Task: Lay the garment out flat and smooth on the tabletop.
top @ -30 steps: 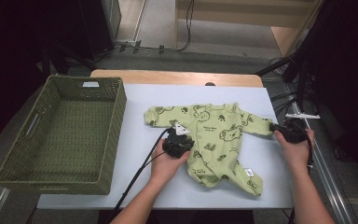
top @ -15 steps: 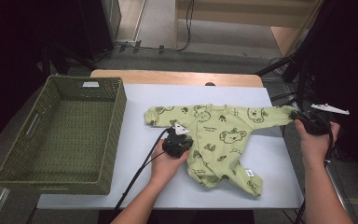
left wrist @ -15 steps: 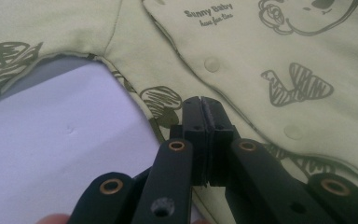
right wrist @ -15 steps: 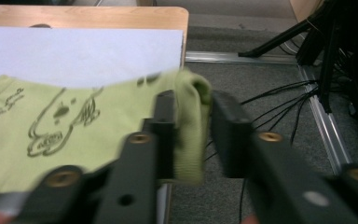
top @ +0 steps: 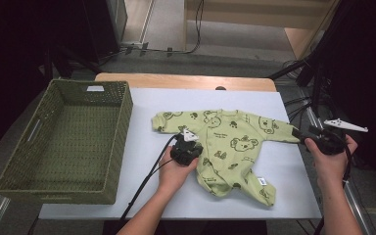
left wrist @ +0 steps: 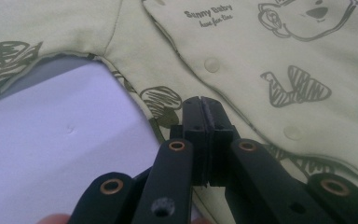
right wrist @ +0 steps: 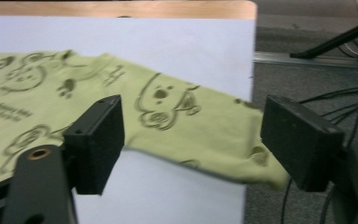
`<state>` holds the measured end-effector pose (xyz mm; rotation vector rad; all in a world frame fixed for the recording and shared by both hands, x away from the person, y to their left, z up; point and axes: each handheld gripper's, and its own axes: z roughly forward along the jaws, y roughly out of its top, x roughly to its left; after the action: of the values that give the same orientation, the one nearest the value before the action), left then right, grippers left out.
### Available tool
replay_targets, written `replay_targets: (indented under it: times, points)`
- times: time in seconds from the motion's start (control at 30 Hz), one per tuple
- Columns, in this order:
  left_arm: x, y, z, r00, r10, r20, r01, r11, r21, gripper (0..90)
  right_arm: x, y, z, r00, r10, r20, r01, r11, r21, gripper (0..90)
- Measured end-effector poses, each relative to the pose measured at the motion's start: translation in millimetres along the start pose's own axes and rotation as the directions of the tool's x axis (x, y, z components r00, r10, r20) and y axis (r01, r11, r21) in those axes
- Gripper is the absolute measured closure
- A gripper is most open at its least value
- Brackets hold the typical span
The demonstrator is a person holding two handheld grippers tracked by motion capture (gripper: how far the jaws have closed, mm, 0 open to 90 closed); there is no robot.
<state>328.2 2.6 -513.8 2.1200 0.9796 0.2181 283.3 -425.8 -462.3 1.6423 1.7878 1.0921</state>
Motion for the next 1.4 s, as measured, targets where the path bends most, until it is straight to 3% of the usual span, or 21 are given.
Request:
replay_targets:
  times: [0.17,0.3,0.47,0.73,0.87,1.1,1.27,1.4]
  points:
    - [2.3,-0.1,-0.7,0.9997,-0.016,0.016,0.016,0.9999,-0.004,89.6,28.5,-11.4,-11.5,0.9973,-0.057,-0.046,0.057,0.998,-0.005,11.9]
    - [0.9,-0.3,-0.4,0.9999,-0.013,0.009,0.013,0.9999,-0.006,89.7,50.4,-19.3,-18.7,0.994,-0.074,-0.081,0.074,0.997,-0.003,0.2]
    - [0.9,-0.3,-0.2,0.9999,-0.012,0.007,0.012,0.9999,-0.003,89.8,77.5,-29.5,-26.9,0.984,-0.115,-0.136,0.115,0.993,-0.007,0.0]
    - [1.1,-0.6,0.2,0.9998,-0.016,0.011,0.016,0.9998,-0.008,89.7,116.4,-46.3,-38.4,0.9754,-0.161,-0.15,0.158,0.987,-0.034,0.0]
    - [0.9,-0.8,0.3,0.9998,-0.017,0.01,0.017,0.9998,-0.009,89.8,132.7,-54.1,-41.1,0.9653,-0.189,-0.18,0.184,0.982,-0.042,0.0]
    - [1.0,-1.0,0.3,0.9997,-0.02,0.011,0.02,0.9997,-0.011,89.8,157.8,-72.5,-44.6,0.9415,-0.243,-0.233,0.238,0.97,-0.049,13.3]
    - [1.0,-1.3,0.2,0.9998,-0.019,0.01,0.019,0.9997,-0.012,89.8,171.6,-88.0,-43.3,0.9231,-0.269,-0.275,0.274,0.961,-0.021,23.2]
    - [0.9,-1.4,0.1,0.9998,-0.019,0.01,0.019,0.9997,-0.012,89.7,180.7,-97.1,-37.3,0.9165,-0.299,-0.266,0.32,0.947,0.039,41.2]
